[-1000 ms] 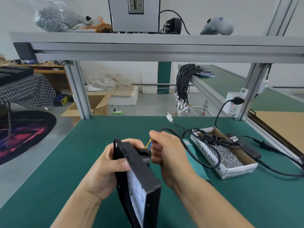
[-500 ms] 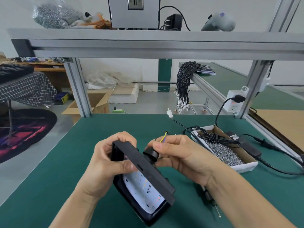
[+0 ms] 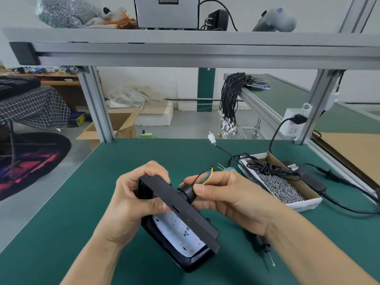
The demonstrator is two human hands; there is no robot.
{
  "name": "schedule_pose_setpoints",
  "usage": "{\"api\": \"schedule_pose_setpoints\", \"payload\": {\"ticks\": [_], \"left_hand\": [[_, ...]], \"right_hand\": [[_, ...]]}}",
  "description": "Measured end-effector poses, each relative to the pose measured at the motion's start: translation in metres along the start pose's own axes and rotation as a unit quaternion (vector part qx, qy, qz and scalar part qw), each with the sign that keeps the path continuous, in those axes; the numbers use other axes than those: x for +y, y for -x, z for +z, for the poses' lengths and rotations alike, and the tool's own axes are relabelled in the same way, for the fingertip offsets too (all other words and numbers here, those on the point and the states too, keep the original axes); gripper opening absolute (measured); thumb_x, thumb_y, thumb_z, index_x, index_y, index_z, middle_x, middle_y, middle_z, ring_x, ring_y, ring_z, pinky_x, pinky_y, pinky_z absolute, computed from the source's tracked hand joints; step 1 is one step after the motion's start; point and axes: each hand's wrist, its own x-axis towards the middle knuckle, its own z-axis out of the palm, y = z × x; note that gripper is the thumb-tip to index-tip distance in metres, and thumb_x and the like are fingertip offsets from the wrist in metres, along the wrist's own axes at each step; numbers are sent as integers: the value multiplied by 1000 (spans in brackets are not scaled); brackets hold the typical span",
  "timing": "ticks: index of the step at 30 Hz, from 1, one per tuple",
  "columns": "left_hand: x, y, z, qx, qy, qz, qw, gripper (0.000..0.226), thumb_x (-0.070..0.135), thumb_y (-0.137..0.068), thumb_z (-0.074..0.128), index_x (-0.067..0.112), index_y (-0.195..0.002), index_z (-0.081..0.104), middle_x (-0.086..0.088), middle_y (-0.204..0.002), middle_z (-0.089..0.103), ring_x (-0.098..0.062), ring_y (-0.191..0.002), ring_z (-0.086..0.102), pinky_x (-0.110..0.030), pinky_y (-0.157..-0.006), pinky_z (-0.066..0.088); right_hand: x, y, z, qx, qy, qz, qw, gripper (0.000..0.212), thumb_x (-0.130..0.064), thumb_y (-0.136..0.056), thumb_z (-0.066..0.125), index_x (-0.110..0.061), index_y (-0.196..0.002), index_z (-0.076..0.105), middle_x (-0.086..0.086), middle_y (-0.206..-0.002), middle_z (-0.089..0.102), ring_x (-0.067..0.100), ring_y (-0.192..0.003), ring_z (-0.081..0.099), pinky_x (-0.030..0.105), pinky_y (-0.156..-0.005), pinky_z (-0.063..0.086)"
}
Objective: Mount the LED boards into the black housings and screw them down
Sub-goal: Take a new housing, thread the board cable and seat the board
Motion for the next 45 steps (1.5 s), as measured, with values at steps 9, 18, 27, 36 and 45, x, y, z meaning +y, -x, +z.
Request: {"api": "schedule_pose_setpoints", "payload": {"ticks": [9,18,27,36,45], "left_hand": [[2,-2,2,-33,-7,6,999,50,44,-49,91,11,-70,61,-1,-74,50,-17,-65,47,-21,-61,41],[0,0,4,5,-14,23,1000,40,42,-52,90,17,-72,66,5,-72,54,-14,-64,49,-20,-62,42],[4,1,2,-3,-17,10,1000,38,41,-54,89,16,-71,65,5,-70,53,-15,-63,47,-21,-62,40],[8,2,-2,-17,-2,-22,1000,40,38,-55,89,17,-76,63,-9,-106,69,-19,-98,63,-25,-80,50],[3,-2,-10,55,35,-51,997,22,9,-60,77,13,-75,61,-20,-99,71,-29,-91,68,-29,-80,54]], "right_hand": [[-3,2,5,8,-1,13,1000,20,-16,-66,71,-9,-84,78,5,-79,72,11,-69,68,21,-67,55],[8,8,10,64,-30,-29,997,29,-21,-60,76,-6,-85,78,8,-88,74,16,-77,70,21,-71,55],[4,4,13,55,-10,-16,998,21,-14,-59,74,-12,-80,79,5,-83,74,13,-74,69,21,-73,56],[3,1,23,61,-5,0,998,20,-20,-60,75,-17,-78,69,-4,-67,67,5,-52,60,15,-49,46],[27,15,18,45,231,-199,951,61,-50,-58,79,-30,-114,66,-15,-123,59,3,-120,53,17,-96,41]]}}
